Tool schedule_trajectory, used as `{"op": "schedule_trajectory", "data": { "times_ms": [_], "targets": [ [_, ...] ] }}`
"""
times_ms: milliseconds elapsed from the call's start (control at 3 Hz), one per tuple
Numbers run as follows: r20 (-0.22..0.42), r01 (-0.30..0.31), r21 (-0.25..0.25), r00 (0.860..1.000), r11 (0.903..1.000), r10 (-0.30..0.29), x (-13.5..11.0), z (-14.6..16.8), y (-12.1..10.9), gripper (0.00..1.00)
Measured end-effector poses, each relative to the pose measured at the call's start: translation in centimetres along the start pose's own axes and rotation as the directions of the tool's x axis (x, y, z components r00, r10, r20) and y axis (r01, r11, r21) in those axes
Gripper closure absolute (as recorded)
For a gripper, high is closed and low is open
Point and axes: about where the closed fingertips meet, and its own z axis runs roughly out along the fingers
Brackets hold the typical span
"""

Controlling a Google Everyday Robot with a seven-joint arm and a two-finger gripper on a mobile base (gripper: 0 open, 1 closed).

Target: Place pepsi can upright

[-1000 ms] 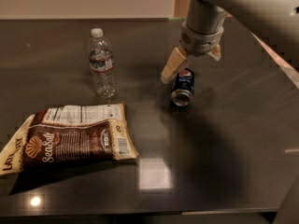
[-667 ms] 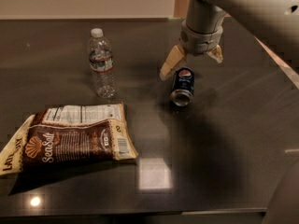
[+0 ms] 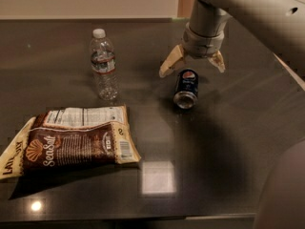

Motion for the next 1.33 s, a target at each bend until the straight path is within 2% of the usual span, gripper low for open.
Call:
{"op": "schedule_trajectory", "data": {
  "times_ms": [333, 667, 1000, 1333],
  "targets": [
    [-0.027, -0.058, -0.009, 0.998, 0.9983, 0.058, 0.1, 1.6, 1.0, 0.0],
    [-0.064, -0.087, -0.004, 0.994, 0.9962, 0.087, 0.5, 3.3, 2.1, 0.0],
    [-0.075, -0.11, 0.016, 0.991, 0.9938, 0.111, 0.6, 4.0, 2.8, 0.18],
    [-0.061, -0.115, 0.032, 0.991, 0.9929, 0.117, 0.7, 3.6, 3.4, 0.42]
  ]
}}
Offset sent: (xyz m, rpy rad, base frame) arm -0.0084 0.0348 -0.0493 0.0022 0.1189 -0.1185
